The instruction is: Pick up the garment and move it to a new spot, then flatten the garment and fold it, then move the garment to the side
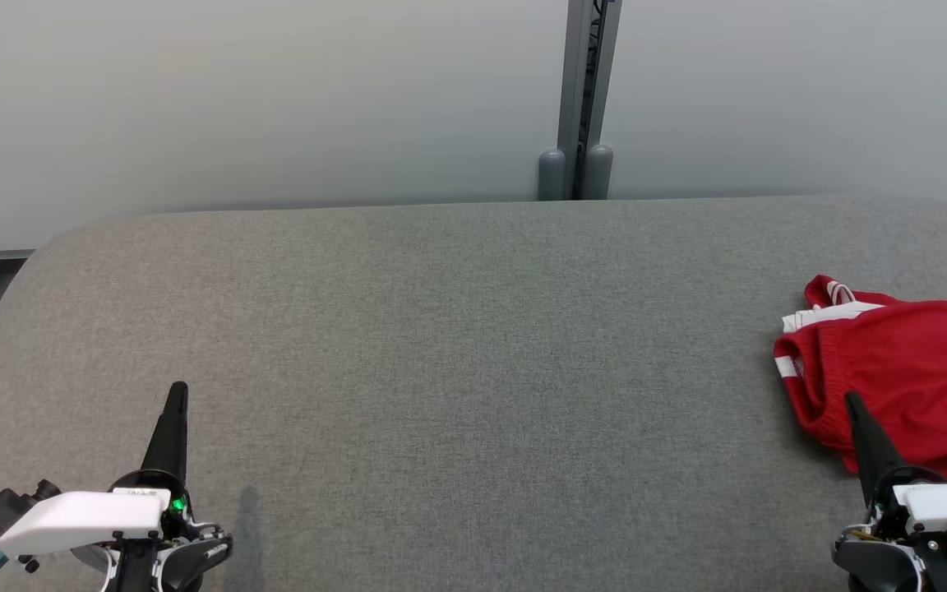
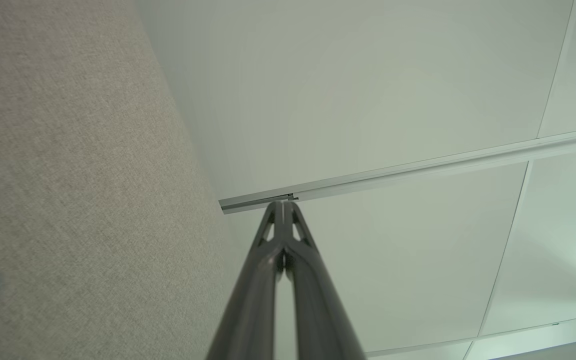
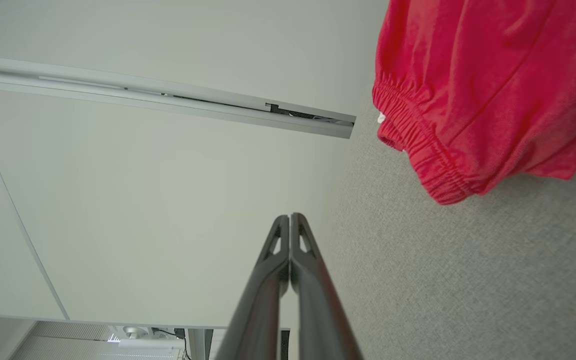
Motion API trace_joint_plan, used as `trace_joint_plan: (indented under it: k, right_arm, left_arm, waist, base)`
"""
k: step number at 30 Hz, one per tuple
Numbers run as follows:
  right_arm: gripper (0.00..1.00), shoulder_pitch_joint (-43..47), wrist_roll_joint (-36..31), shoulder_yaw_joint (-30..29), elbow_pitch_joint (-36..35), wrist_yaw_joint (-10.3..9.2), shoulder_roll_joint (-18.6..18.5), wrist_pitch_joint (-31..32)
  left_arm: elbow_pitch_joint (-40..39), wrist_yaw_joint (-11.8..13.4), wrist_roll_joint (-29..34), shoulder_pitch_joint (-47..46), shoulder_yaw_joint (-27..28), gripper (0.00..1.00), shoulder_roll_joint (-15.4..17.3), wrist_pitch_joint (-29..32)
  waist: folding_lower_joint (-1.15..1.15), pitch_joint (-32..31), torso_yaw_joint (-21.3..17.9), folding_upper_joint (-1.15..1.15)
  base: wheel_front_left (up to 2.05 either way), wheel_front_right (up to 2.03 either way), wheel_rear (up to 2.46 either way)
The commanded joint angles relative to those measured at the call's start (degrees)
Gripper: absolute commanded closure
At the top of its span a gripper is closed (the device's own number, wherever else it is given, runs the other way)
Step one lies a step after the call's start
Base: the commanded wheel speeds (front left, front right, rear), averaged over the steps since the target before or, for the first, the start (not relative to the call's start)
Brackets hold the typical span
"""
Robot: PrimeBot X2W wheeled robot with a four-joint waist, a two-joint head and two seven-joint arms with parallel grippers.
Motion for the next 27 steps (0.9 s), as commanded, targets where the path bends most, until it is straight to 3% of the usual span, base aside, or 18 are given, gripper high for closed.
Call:
trace_joint_plan:
  k: [1, 27]
  right_arm:
    - [1.00, -0.98, 1.31, -0.41, 0.05, 0.04, -0.09, 0.40]
    - [1.00, -1.97, 8.54, -1.31, 1.30, 0.04, 0.52, 1.64]
  left_arm:
    - [-0.07, -0.45, -0.97, -1.24, 0.69, 1.00, -0.07, 0.34]
    - [0.27, -1.91, -7.15, -1.62, 3.40, 1.00, -1.12, 2.60]
  waist:
    - [0.00, 0.04, -0.07, 0.00]
    - [0.00, 0.60, -1.05, 0.00]
  base:
    - [0.00, 0.00, 0.00]
    - [0.00, 0.00, 0.00]
